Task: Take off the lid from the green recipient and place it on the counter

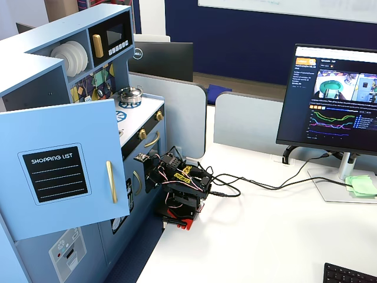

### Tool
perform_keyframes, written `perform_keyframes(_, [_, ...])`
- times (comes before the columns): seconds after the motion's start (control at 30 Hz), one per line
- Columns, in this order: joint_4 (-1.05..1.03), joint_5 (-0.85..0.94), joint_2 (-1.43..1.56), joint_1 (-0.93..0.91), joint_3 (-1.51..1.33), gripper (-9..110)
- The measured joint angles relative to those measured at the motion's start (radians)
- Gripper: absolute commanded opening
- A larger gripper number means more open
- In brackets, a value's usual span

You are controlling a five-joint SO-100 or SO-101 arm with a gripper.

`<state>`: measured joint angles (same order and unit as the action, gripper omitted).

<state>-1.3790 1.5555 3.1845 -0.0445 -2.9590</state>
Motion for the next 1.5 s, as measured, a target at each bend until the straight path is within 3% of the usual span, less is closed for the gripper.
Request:
perform_keyframes(0.67, [0.044, 0.017, -0.046, -0.058, 0.040, 0])
perform_keyframes(0.77, [0.109, 0.048, -0.110, -0.066, 0.183, 2])
perform_keyframes(0.9, [0.249, 0.095, -0.213, -0.061, 0.425, 14])
perform_keyframes(1.13, [0.689, 0.095, -0.413, -0.057, 0.755, 34])
perform_keyframes(1.5, [0.897, 0.127, -0.670, -0.043, 1.022, 36])
